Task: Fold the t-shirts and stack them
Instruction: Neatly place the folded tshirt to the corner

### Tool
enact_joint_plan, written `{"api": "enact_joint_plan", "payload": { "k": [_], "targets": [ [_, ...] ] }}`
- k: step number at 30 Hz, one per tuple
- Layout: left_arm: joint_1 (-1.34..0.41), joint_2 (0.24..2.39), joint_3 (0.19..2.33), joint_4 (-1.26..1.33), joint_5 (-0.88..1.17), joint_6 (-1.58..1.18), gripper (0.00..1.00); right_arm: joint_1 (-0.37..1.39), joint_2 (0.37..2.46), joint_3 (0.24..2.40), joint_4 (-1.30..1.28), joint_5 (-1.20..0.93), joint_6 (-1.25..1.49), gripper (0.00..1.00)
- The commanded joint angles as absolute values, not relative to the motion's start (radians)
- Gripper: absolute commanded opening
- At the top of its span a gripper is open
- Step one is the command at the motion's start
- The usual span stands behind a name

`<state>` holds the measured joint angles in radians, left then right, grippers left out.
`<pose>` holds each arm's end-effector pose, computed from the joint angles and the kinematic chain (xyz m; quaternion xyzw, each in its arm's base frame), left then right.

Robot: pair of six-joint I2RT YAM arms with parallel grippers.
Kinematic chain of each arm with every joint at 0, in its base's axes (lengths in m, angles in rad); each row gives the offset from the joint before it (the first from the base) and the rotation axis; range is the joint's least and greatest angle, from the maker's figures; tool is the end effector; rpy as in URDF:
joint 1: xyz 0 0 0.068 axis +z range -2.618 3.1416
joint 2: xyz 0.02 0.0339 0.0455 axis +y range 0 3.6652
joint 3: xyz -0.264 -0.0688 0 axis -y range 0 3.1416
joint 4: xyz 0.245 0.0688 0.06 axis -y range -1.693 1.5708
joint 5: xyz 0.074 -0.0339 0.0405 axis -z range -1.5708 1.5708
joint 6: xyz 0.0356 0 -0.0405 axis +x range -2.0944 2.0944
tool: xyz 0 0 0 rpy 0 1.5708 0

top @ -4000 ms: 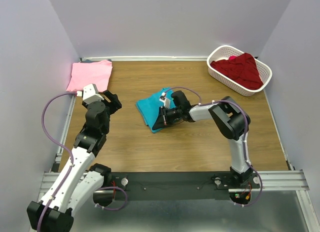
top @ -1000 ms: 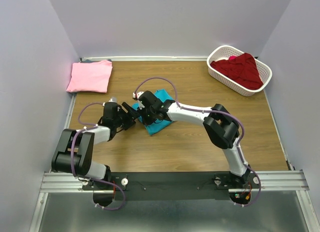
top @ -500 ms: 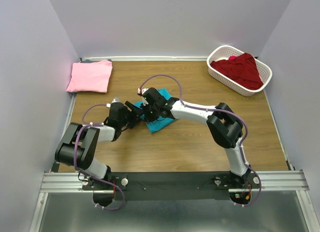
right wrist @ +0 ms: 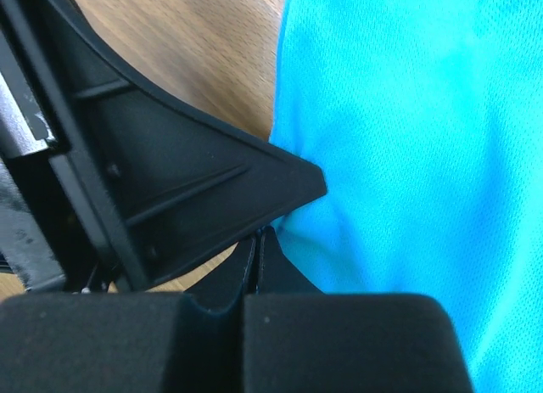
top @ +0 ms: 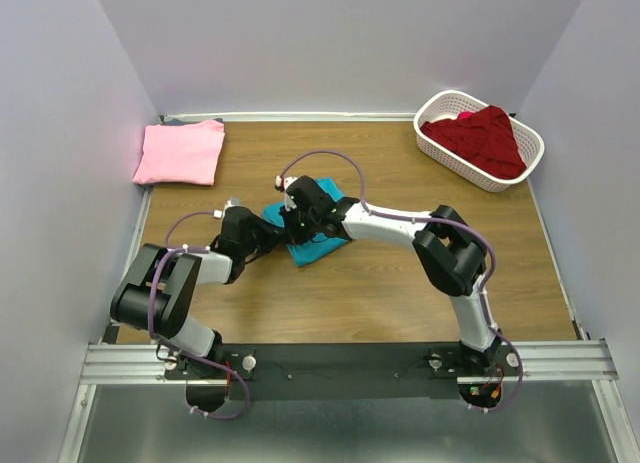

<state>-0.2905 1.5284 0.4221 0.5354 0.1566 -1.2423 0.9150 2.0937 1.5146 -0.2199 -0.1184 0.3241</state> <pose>0.2514 -0.0810 0.1261 -0.3675 0.7949 -0.3809 0.2967 0.2808 0.3719 0.1800 -0.2906 0.8783 0.2628 0.2741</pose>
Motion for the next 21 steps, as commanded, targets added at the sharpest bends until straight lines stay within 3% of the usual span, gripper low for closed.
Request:
{"api": "enact_joint_plan", "payload": {
  "k": [1,3,6,7,10,13,21],
  "targets": [
    [-0.302,1.539,0.41,0.569,0.124,-1.241,0.13,0.923,2.04,1.5,-0.158,-0.15,0.344,0.0],
    [-0.302,1.531,0.417,0.569,0.123,-1.212,0.0,0.925,2.034,1.494,-0.158,-0.146,0.336,0.01],
    [-0.293,1.519,0.451,0.535,0.115,-1.134,0.0,0.923,2.01,1.482,-0.158,-0.115,0.334,0.18],
    [-0.287,1.519,0.492,0.49,0.112,-1.071,0.0,0.923,1.988,1.468,-0.158,-0.091,0.334,0.33],
    [-0.236,1.546,0.643,0.302,0.112,-0.933,0.0,0.925,1.941,1.421,-0.161,-0.04,0.308,0.49],
    [-0.189,1.598,0.797,0.059,0.121,-0.711,0.0,0.923,1.856,1.349,-0.172,0.07,0.284,0.62],
    [-0.163,1.764,1.302,-0.296,-0.22,-0.293,0.0,0.923,1.657,1.18,-0.242,0.204,0.262,0.84]
  ]
}}
